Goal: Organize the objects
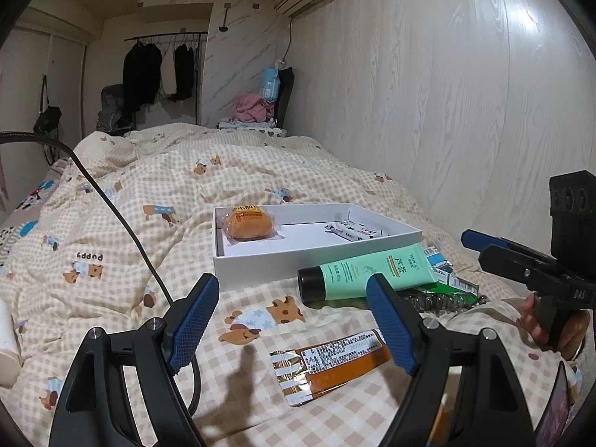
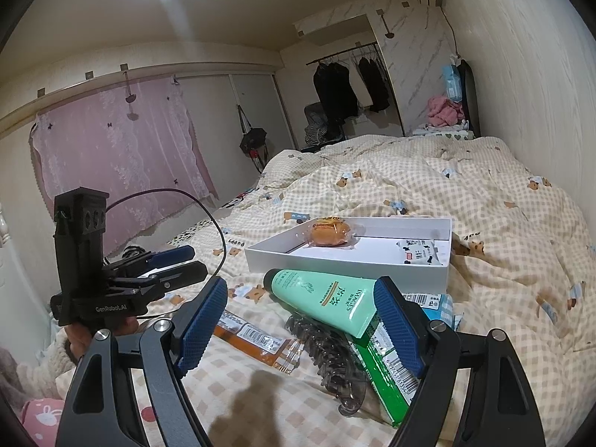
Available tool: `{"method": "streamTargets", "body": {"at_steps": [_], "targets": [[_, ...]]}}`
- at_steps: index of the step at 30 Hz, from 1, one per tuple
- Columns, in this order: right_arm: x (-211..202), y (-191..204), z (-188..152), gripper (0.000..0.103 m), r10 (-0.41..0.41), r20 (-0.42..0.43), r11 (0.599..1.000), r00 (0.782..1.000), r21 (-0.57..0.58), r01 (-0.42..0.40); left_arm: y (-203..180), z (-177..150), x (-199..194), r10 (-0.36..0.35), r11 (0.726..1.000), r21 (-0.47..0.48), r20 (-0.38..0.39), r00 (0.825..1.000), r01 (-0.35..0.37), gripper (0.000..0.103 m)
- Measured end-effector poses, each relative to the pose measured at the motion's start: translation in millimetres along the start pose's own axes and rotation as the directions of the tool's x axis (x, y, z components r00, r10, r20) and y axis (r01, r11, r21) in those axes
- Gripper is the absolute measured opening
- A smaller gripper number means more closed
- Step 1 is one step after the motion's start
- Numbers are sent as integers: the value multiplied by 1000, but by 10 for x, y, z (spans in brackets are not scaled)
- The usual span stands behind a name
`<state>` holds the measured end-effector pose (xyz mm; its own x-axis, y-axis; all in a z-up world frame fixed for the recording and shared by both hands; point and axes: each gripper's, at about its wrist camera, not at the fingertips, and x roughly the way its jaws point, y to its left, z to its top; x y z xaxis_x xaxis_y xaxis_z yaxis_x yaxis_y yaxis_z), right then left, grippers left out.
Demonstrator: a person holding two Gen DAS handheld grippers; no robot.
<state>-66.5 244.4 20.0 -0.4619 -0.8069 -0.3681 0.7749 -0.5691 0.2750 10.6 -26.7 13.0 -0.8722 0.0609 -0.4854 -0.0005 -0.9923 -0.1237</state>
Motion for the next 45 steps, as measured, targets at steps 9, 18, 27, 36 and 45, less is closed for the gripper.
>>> {"method": "streamTargets", "body": {"at_steps": [9,18,27,36,45], "targets": [[10,-13,1,82,0,-3,1000,1000,4,0,24,-12,65,-8,1000,-13,-41,999,7,84],[18,-26,3,82,3,-4,1000,1000,9,-3,-17,-32,102,-44,999,17,-76,996,46,84],[12,-57,-15,82,12,-4,1000,1000,21,-12,-428,30,263,-216,889,334,-298,930,314,47],[21,-81,-23,82,16,-8,999,1000,31,-16,-514,89,484,-165,819,461,-383,909,343,83],[26,-85,-30,82,18,-12,999,1000,35,-18,-491,57,705,-200,807,405,-498,844,430,83]]}}
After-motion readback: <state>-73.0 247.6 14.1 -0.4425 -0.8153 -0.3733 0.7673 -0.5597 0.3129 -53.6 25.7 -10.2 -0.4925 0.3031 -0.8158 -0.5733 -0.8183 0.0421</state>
